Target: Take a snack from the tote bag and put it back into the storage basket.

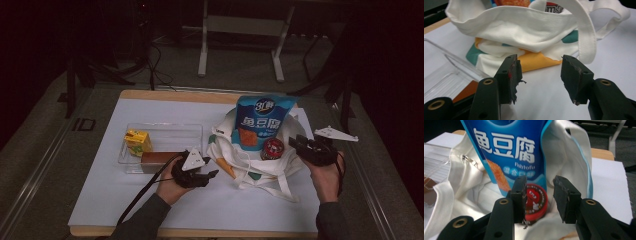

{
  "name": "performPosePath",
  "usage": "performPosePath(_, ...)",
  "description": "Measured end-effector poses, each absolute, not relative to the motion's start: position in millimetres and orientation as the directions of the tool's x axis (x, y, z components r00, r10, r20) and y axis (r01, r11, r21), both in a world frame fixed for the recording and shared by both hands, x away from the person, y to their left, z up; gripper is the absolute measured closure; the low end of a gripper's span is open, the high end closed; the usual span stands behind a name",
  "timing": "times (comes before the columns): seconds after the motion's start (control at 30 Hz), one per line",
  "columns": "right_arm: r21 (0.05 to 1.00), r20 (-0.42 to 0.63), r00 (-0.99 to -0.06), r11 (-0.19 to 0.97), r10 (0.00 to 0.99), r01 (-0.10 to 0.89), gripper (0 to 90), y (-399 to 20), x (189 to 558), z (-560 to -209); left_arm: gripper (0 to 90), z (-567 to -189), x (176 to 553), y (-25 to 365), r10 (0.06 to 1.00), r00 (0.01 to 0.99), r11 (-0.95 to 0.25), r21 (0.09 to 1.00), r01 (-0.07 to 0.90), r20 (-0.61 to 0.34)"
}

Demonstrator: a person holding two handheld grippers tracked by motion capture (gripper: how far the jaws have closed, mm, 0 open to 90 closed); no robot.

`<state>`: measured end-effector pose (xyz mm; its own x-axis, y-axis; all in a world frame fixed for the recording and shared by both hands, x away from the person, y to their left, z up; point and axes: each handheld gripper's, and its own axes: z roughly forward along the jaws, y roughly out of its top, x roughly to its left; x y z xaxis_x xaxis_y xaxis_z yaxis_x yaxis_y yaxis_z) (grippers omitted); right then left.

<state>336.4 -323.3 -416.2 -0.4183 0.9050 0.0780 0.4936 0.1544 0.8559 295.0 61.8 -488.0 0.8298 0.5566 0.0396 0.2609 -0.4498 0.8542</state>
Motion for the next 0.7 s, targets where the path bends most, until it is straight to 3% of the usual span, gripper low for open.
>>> performPosePath(0.7,0.843,0.177,-0.466,0.111,0.867,0.526,49.1,-320,391,-389,46.5,-517,288,46,0.519,0.854,-0.468,0.851,0.238,0.046)
